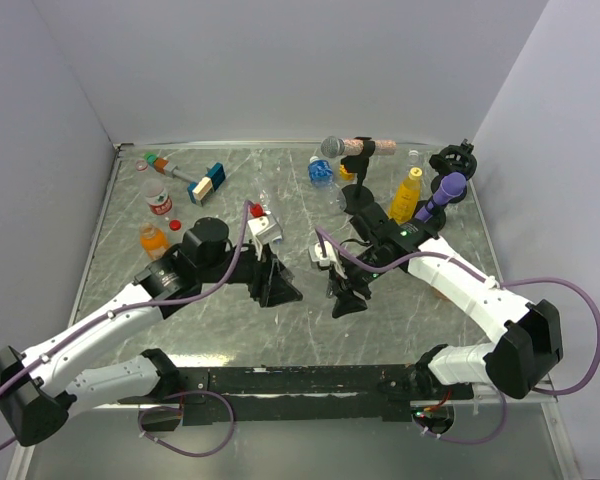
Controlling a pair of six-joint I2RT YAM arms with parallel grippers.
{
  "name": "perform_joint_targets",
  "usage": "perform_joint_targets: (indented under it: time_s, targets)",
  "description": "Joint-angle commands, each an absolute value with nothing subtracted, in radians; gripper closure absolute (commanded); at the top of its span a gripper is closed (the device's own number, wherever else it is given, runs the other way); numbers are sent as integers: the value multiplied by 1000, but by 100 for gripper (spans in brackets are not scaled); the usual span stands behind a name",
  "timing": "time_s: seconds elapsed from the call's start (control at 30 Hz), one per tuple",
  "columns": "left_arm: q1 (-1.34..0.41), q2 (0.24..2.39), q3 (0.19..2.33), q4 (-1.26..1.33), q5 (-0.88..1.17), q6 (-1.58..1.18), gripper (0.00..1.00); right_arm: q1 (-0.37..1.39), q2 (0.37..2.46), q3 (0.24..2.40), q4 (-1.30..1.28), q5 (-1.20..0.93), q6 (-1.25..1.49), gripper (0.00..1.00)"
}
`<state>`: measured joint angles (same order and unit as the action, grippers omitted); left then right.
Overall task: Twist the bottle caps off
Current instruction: Pass from the right arm to the left, then pass from the left arm to the right
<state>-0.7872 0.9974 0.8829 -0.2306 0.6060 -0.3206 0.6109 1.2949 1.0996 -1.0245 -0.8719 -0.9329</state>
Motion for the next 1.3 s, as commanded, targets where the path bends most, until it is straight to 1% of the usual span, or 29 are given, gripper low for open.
perform_joint_targets:
  time_s: [0.0, 0.03, 0.07, 0.1, 0.17, 0.37, 0.43, 0.5, 0.57, 0.7, 0.87, 1.0, 1.07, 1.13, 1.27]
  targets:
    - [-790, 934, 845, -146, 566, -366, 81, 615, 1292, 1147, -1014, -862, -907, 52]
    - [-792, 910, 819, -121, 557, -380, 84, 612, 1290, 1150, -1011, -856, -897, 42]
    - [-792, 888, 793, -92, 554, -397, 85, 600, 1282, 1155, -1008, -847, -887, 28]
    - [-792, 876, 773, -71, 548, -412, 85, 582, 1276, 1164, -1008, -844, -876, 17]
    - [-792, 847, 738, -42, 540, -439, 87, 528, 1263, 1202, -1029, -867, -874, 1]
    - [-790, 740, 643, 80, 482, -521, 89, 267, 1240, 1394, -1207, -1023, -926, 1]
    - [-790, 698, 618, 133, 445, -555, 89, 180, 1207, 1407, -1198, -1090, -898, 1]
    - [-792, 661, 574, 237, 416, -593, 89, 112, 1164, 1369, -1158, -1181, -850, 1]
    - [-790, 643, 542, 314, 391, -618, 89, 100, 1131, 1318, -1105, -1213, -801, 1]
    - [-792, 670, 520, 382, 373, -643, 90, 91, 1112, 1238, -977, -1218, -666, 1]
    - [-792, 655, 466, 498, 318, -702, 91, 20, 1131, 1197, -921, -1366, -537, 1]
    - [-792, 632, 410, 612, 296, -735, 91, 5, 1140, 1175, -836, -1472, -330, 1]
    - [-790, 641, 397, 659, 304, -749, 91, 5, 1143, 1170, -754, -1482, -196, 1]
    - [-790, 656, 388, 705, 311, -765, 91, 5, 1135, 1141, -595, -1470, -3, 1]
    - [-792, 681, 376, 771, 305, -788, 91, 5, 1109, 1026, -249, -1367, 479, 1]
